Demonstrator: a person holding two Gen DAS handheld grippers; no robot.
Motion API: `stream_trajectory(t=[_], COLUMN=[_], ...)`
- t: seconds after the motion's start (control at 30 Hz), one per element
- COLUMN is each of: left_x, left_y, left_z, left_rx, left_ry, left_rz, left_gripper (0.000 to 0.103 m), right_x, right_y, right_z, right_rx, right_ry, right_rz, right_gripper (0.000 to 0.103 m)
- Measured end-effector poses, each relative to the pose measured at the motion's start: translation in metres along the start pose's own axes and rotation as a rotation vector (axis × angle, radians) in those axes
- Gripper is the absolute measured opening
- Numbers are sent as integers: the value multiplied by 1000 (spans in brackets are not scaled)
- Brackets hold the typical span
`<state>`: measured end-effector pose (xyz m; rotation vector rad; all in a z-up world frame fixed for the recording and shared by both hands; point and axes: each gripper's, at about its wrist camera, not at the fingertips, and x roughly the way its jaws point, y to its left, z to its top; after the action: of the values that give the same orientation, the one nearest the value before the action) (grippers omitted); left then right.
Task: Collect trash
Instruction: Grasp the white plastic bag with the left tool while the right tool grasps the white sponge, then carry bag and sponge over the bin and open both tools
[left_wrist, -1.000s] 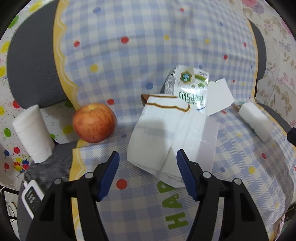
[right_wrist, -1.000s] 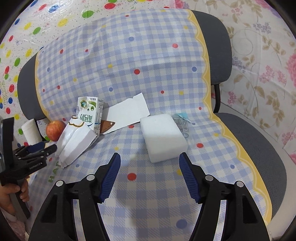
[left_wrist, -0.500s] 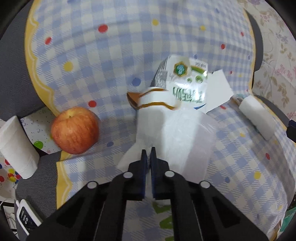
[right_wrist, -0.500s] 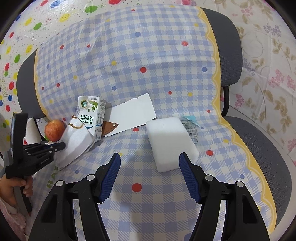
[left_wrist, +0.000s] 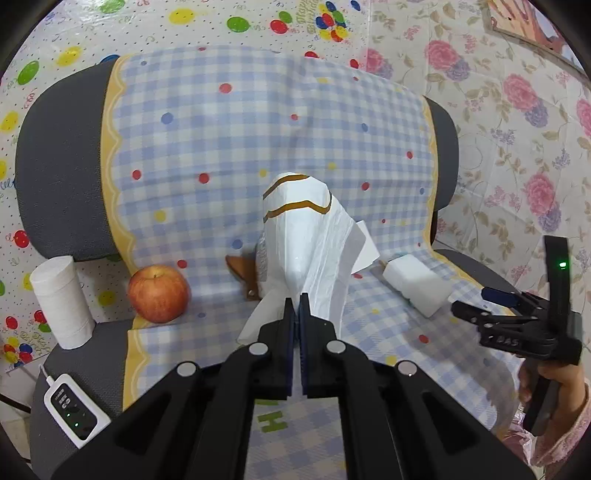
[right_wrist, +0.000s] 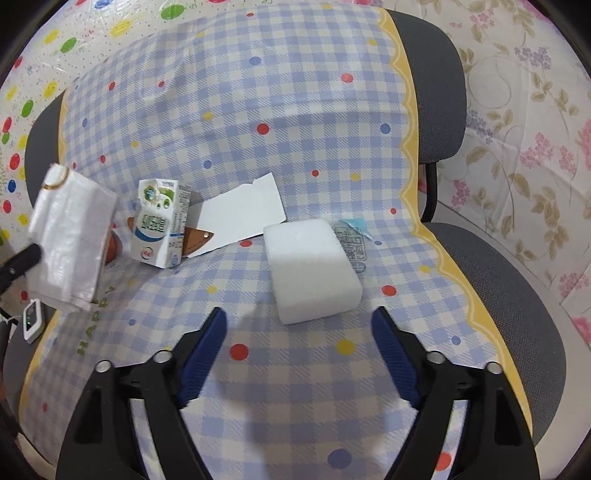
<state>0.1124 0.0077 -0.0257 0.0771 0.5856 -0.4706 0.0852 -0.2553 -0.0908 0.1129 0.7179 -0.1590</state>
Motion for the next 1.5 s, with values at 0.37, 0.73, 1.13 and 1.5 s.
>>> stream_trajectory(t=[0.37,0.73,1.13,1.5], left_x=[38,38,-24,-61], left_y=[-18,-26,-63,-109], left_z=[0,-8,-30,-54], left_rx=[11,23,58,98], left_ry=[40,54,6,-8], left_rz=[-11,-18,-100,-153], left_gripper=[0,0,1,1], right_x=[58,39,-90,-156], right_y=[-18,-4,8,-17], right_z=[13,10,-18,-68], right_rx=[-22,-63,-24,31], right_ry=[107,79,-72,-111], right_rz=[51,38,68,-47], right_gripper=[86,60,62,63])
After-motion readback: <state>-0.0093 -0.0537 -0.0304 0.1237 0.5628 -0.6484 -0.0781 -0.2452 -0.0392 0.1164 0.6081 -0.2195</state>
